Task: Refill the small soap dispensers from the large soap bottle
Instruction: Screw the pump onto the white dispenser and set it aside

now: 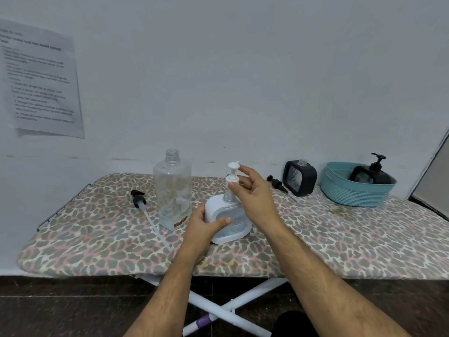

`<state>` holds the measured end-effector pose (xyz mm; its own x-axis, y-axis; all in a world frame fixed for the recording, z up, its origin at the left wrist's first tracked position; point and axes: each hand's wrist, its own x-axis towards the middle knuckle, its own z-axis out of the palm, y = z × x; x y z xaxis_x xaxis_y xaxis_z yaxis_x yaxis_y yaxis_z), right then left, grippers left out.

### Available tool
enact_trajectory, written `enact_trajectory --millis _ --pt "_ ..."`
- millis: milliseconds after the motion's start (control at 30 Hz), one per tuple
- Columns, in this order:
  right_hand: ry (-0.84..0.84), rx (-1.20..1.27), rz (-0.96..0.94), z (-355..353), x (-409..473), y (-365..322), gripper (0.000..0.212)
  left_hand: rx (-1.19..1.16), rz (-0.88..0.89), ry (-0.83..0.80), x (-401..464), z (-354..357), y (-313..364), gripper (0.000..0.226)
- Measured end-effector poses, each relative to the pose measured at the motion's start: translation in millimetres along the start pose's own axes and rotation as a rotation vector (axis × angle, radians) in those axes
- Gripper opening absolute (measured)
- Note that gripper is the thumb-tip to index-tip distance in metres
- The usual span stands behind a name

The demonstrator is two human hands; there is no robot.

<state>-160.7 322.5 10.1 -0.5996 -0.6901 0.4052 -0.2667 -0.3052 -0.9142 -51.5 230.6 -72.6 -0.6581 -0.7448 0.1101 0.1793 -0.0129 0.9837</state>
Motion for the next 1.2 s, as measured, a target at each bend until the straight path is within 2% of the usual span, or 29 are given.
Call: enact_trajectory --millis 233,500,600,733,900,967,1033,1100,1200 --pt "-0.016 -0.128 -0.017 -3 -2 3 0.036 0.009 0.003 0.001 0 0 0 0.071" --pt "-0.066 -0.176 0.067 -8 -2 18 0.026 0.019 0.002 0.012 1 0 -1 0.07" --pt "-0.084 -0.218 0.082 -10 -2 19 0.033 0.016 0.001 0.007 1 0 -1 0.069" --pt "-0.083 -0.256 0.089 -12 2 16 0.02 0.016 0.002 0.006 0 0 -1 0.068" --pt "-0.177 -0.311 0.131 -15 8 11 0.032 0.024 0.012 0.005 -1 -1 -1 0.063" --pt "-0.236 -0.2 0.201 -19 9 9 0.046 0.022 0.016 0.008 -1 0 -1 0.059" --pt "-0.216 -0.067 0.227 -22 11 7 0.066 0.016 0.017 0.011 0 0 -1 0.06" --pt "-0.201 -0.071 0.211 -25 13 5 0.08 0.017 0.019 0.012 1 0 -2 0.063" --pt "-0.243 -0.095 0.183 -24 15 6 0.079 0.019 0.015 0.011 1 -1 -4 0.064"
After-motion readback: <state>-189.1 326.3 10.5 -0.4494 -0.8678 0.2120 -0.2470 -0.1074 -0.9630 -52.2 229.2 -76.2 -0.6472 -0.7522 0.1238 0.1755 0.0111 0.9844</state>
